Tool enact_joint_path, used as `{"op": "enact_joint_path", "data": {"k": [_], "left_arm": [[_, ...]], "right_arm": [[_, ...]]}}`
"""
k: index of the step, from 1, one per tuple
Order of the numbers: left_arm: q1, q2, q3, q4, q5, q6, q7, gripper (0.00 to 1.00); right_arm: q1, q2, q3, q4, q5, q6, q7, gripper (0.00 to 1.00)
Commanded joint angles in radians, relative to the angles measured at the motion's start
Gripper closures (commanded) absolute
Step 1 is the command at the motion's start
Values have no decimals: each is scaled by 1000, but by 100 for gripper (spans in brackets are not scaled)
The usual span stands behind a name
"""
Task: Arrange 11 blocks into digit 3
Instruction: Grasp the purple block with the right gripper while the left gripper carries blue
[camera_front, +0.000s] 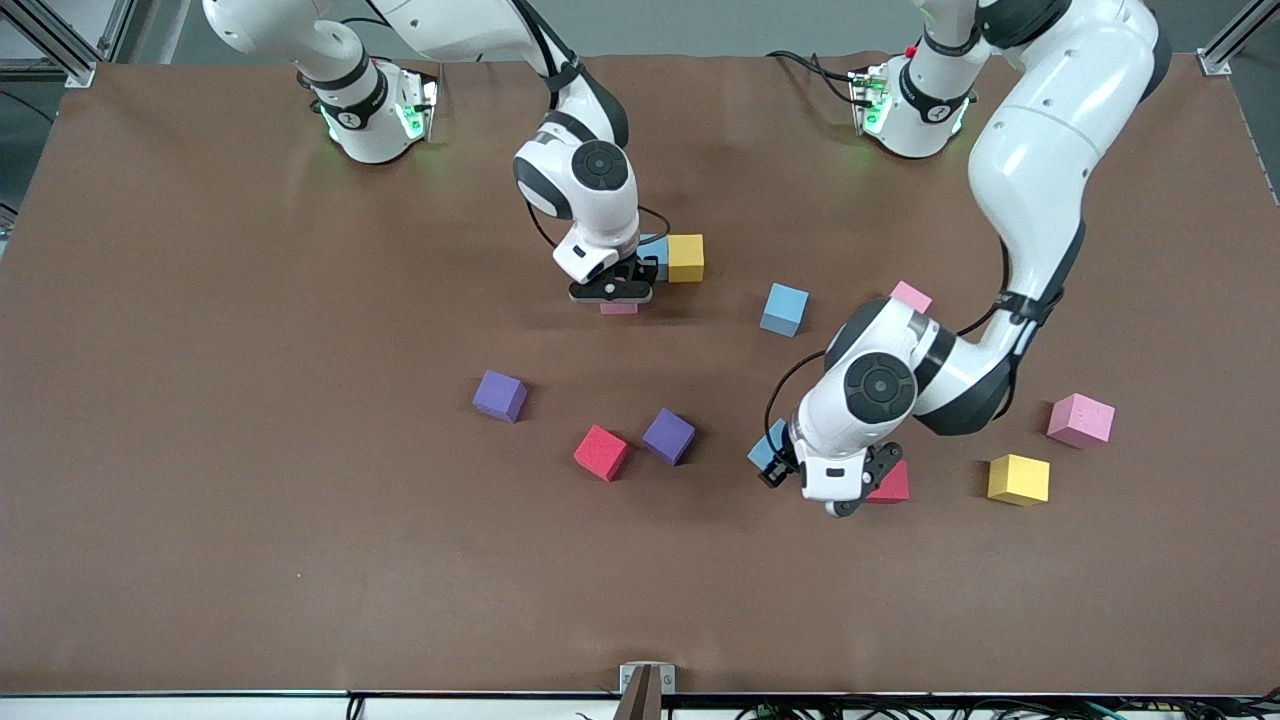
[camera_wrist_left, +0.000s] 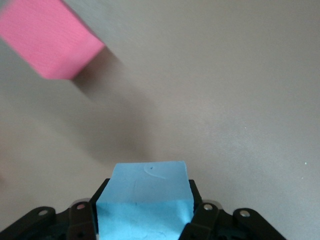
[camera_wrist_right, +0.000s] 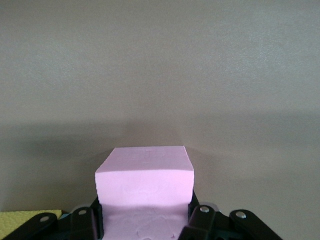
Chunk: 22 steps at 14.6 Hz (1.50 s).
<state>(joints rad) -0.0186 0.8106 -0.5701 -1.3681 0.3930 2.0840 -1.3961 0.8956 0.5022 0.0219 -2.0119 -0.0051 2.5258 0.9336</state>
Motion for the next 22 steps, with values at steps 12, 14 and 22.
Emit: {"op": "enact_joint_path", "data": {"k": [12,14,22], "left_arm": [[12,-148,-4,-23,-52,-104,-176,87],[13,-148,-4,-23,-52,-104,-179,87],[16,-146,-1,-23,-56,-104,-187,87]], "right_arm": [[16,-30,-2,-42,0,-1,10,97],[16,-28,-2,-42,0,-1,10,95],[11,-27,-3,1,-4,-93,-2,0]]}}
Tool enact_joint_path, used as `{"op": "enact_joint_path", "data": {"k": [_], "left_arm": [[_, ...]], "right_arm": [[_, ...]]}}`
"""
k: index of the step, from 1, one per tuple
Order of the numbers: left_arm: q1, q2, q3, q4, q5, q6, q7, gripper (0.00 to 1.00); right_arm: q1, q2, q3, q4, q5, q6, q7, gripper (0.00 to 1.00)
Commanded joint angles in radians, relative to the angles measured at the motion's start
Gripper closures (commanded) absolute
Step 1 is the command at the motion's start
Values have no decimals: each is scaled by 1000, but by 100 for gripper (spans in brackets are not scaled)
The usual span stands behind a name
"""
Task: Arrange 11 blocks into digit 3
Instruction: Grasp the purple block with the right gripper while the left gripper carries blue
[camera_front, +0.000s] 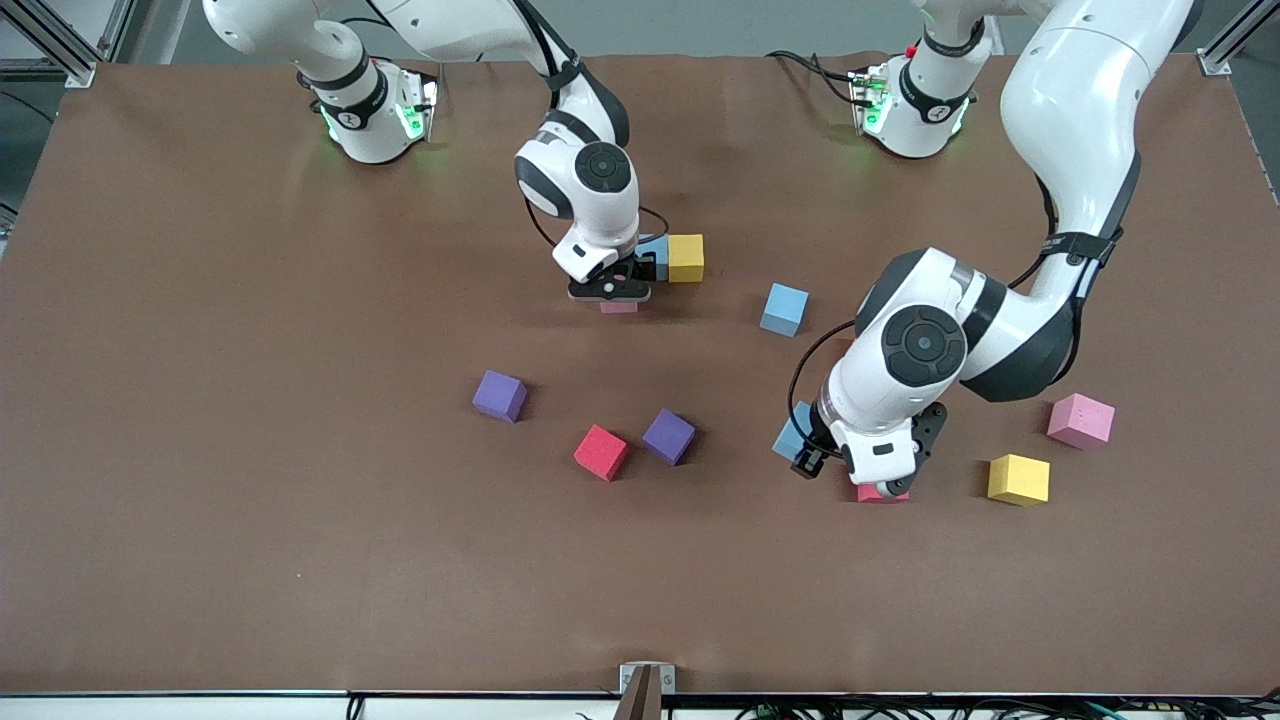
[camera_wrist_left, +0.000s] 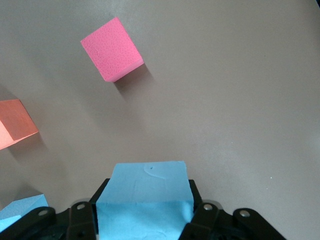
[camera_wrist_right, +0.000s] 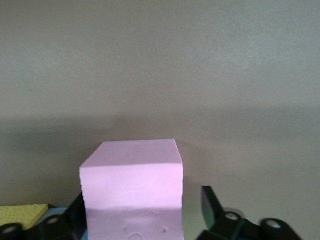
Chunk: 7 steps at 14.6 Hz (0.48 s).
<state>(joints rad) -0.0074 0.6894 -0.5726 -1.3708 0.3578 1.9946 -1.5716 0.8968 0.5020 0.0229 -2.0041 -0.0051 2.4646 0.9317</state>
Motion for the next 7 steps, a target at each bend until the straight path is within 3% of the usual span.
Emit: {"op": "enact_joint_path", "data": {"k": [1,7], "left_arm": [[4,-25,2,-20,-19,-14,-11,89],[3,-25,2,-25,-23,-16,-40,90]], "right_arm": [[11,-28,-4,-1,-3,-33,3,0],[2,-51,-8,22,0,-35,10,0]]}}
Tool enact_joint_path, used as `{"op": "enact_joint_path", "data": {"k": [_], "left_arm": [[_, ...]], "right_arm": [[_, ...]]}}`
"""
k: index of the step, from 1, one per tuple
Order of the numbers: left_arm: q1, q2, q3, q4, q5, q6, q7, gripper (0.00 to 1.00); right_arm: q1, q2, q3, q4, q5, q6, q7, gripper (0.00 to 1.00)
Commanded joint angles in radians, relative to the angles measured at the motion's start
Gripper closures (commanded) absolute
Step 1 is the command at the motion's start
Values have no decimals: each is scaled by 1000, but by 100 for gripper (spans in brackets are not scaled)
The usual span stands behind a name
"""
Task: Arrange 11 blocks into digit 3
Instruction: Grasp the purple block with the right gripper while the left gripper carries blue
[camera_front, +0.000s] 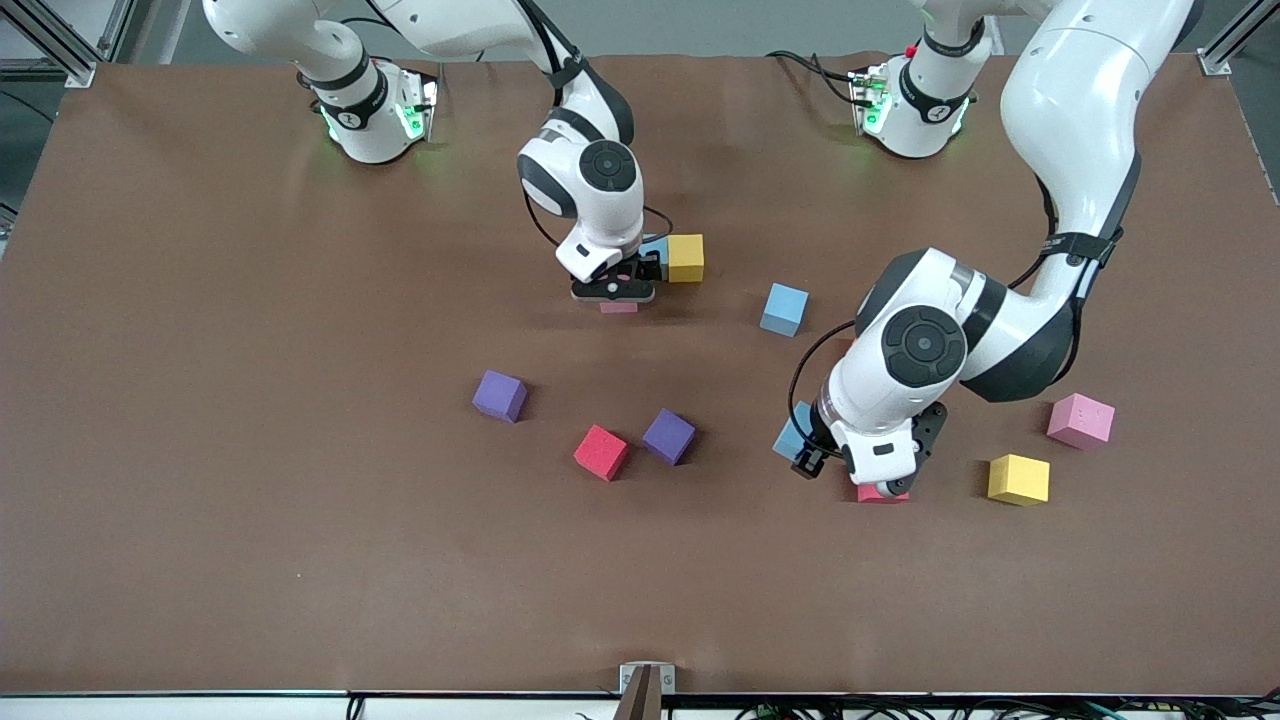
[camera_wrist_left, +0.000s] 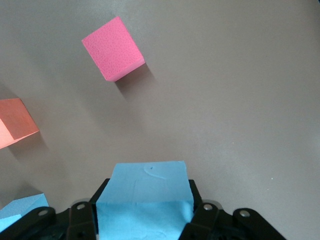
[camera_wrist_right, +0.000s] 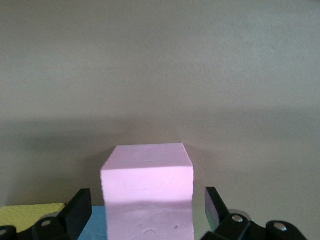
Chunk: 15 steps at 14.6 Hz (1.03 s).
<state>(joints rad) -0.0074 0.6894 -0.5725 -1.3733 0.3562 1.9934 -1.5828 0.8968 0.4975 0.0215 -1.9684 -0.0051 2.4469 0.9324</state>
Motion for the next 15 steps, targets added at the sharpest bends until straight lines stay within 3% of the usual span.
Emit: {"op": "enact_joint_path", "data": {"k": [1,6,10,15], "left_arm": [[1,-25,0,-24,-31,-15,-55,90],[-9,-25,-3,-41,-39,-15,-149,90],[-9,-22,-24,-47,-39,-13,-197,90],[-16,-18,-27,-47,-39,-13,-241,89]], "right_arm": [[-10,-66,-8,-10,0,-19,9,0],[-119,-109,-12,-4,-1,-43,17,0],[-278,-125,-35,-3,-4,-46,23,0],[-412,-102,-35,28,-99,-46,-45,0]]}}
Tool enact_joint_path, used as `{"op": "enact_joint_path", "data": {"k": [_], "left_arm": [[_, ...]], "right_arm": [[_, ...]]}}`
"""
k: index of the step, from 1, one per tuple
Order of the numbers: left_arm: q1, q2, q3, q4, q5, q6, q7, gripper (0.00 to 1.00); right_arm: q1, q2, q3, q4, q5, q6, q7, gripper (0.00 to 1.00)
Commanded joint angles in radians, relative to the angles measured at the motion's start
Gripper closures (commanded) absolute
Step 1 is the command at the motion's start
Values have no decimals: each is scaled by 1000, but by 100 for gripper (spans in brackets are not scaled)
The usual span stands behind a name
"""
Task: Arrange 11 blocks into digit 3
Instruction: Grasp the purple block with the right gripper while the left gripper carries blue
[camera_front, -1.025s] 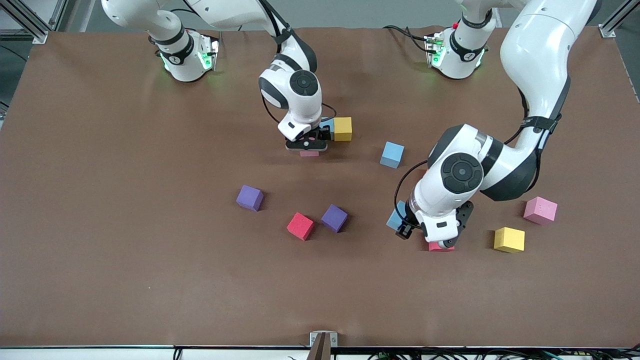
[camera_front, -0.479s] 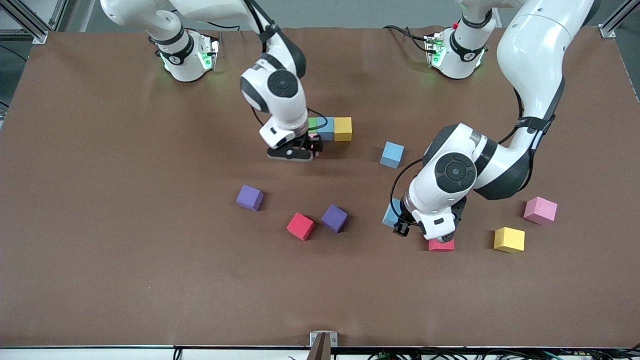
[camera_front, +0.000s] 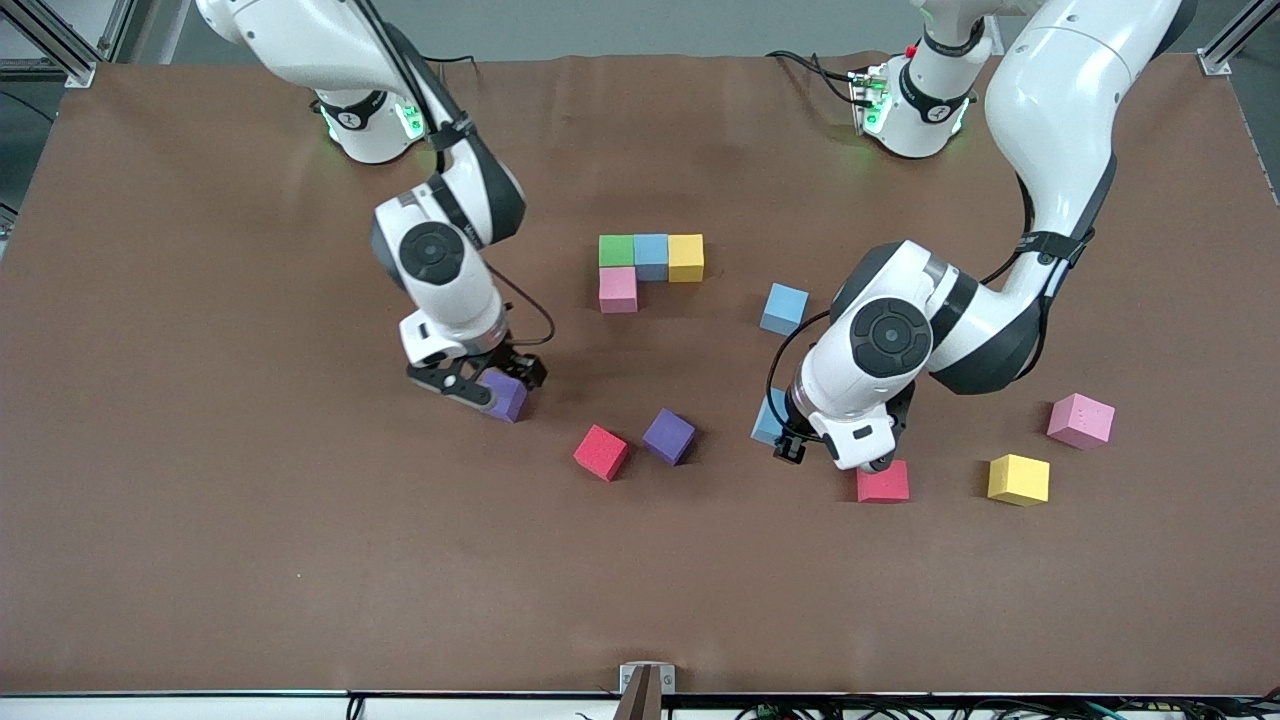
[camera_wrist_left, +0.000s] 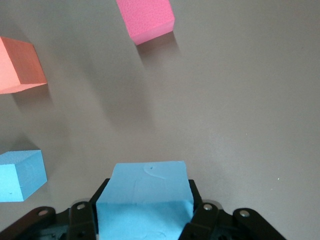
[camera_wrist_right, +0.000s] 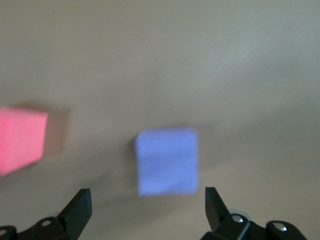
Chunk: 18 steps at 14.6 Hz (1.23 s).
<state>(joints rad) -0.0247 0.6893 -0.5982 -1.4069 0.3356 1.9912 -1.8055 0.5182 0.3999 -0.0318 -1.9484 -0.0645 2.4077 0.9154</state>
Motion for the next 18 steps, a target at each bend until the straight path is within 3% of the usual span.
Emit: {"op": "enact_joint_path", "data": {"k": [1,5,13,15,18], "left_arm": [[2,-17,-2,-14,-18,-11,-21,89],[-18,-10,-2,-15,-17,-9,-73,89],[-18,-11,-2,-44,-17,-5,-123,89],[-18,-13,-2,-53,-17,-5,-129,89],[-20,-13,-2,-61,-17,-5,-178,89]], "right_arm": [[-33,20,18,23,-41,-4,-47,0],[-34,115,18,81,-40,16,-47,0],[-32,172,21,72,-34,77,-44,0],[-32,174,21,69,-34,76,-46,14],[-32,172,24,56,-34,76,-46,51]]}}
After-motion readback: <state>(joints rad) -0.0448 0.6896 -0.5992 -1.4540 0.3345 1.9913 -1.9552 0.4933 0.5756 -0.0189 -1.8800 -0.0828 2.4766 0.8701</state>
